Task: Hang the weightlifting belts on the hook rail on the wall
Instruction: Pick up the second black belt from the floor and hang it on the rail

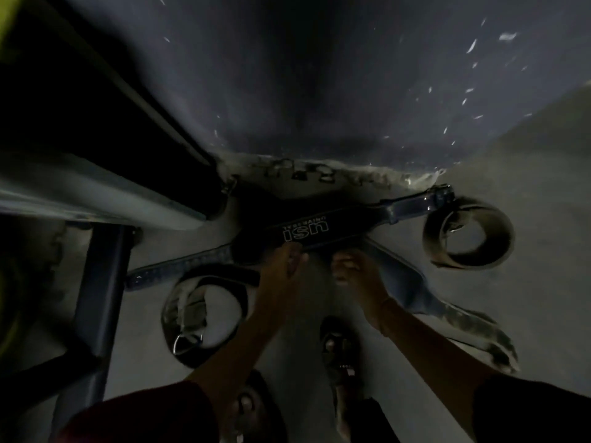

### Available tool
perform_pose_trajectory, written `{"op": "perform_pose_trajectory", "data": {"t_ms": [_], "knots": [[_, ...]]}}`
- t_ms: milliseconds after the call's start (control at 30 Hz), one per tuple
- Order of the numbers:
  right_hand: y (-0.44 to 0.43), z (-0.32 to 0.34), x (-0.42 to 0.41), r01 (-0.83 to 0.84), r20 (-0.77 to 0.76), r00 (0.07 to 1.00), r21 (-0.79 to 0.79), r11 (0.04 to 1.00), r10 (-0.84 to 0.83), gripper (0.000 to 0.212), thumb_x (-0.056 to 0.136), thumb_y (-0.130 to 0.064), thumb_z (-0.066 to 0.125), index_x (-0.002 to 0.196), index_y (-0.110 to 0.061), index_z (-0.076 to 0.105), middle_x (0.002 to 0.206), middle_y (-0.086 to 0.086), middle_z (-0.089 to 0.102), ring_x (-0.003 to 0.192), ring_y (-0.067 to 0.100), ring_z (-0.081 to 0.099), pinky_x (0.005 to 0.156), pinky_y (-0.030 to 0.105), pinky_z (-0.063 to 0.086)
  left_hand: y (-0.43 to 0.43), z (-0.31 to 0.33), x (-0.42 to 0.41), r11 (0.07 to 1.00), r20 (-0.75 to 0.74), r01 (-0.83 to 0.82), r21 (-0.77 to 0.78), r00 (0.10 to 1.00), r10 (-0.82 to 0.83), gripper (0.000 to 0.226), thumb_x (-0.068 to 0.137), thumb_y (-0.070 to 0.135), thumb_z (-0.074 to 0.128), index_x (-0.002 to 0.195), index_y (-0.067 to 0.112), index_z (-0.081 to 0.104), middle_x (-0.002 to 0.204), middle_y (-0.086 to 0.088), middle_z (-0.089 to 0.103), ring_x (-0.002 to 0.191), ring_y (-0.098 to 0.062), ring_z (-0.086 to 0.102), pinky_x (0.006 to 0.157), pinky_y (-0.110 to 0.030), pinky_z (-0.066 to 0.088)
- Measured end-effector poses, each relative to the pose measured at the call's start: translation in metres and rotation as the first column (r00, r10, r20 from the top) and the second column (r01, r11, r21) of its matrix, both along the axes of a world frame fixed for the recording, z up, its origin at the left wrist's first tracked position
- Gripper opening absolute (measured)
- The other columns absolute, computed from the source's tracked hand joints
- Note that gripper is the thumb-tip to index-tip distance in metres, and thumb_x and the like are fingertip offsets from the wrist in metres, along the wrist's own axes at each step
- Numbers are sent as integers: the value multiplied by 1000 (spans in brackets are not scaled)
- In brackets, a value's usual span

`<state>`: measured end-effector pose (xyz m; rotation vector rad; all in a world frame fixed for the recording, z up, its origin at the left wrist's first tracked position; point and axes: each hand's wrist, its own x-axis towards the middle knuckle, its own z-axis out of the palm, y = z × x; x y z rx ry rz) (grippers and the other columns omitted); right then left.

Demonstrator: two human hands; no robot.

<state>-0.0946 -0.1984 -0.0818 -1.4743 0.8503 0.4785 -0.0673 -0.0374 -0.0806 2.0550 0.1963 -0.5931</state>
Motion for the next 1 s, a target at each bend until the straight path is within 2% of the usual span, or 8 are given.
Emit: {"op": "perform_pose_trajectory", "data": {"t_ms": [100,200,267,400,533,800,933,1000], "knots": [[-12,-86,17,70,-52,996,34,997,-68,15,96,-1,54,103,-14,57,90,-2,61,86,14,60,67,21,48,-18,-74,16,998,-10,49,39,999,-49,31,98,20,60,126,5,60,122,-9,63,113,-21,60,97,-33,48],[-18,-154,37,253,-134,962,110,961,-238,15,95,-12,61,105,-19,52,98,1,60,89,16,60,69,26,47,-27,-136,30,975,26,154,158,987,-160,45,95,27,62,132,2,56,132,-17,58,124,-32,54,105,-43,43],[-20,-185,48,355,-177,928,148,923,-329,37,94,-19,64,125,-15,44,107,3,61,91,15,60,76,30,50,-29,-168,41,947,16,212,243,975,-222,60,91,37,58,140,3,50,145,-20,49,133,-36,45,110,-47,39],[-17,-228,65,516,-224,848,149,843,-480,81,89,-27,71,151,-13,20,145,12,47,127,30,51,109,47,44,-30,-215,65,879,18,307,365,941,-337,67,91,39,62,149,13,42,161,-14,28,148,-34,27,116,-50,30],[-16,-254,75,685,-269,717,102,722,-643,82,89,-27,72,151,-9,21,147,12,46,130,32,51,106,48,47,-33,-245,90,905,-3,256,338,962,-271,73,89,29,70,152,14,36,160,-14,31,149,-35,25,118,-52,28],[-21,-235,69,732,-203,681,212,648,-703,53,89,-39,70,132,-11,55,122,5,67,100,23,67,55,25,56,-44,-206,101,808,22,255,532,949,-314,73,85,56,67,146,24,44,144,-18,34,130,-40,32,109,-48,34],[-18,-183,62,766,-203,630,321,557,-750,71,81,-52,72,137,-13,55,133,8,64,117,26,64,97,46,55,-56,-149,99,870,33,212,444,967,-253,64,86,55,67,137,19,54,139,-17,38,129,-40,33,107,-47,36],[-21,-151,57,784,-195,605,314,535,-772,60,90,-47,64,137,-10,54,132,9,62,120,25,61,104,48,49,-61,-116,97,893,50,228,388,962,-268,60,89,53,65,136,18,55,140,-16,42,129,-39,35,107,-47,36]]}}
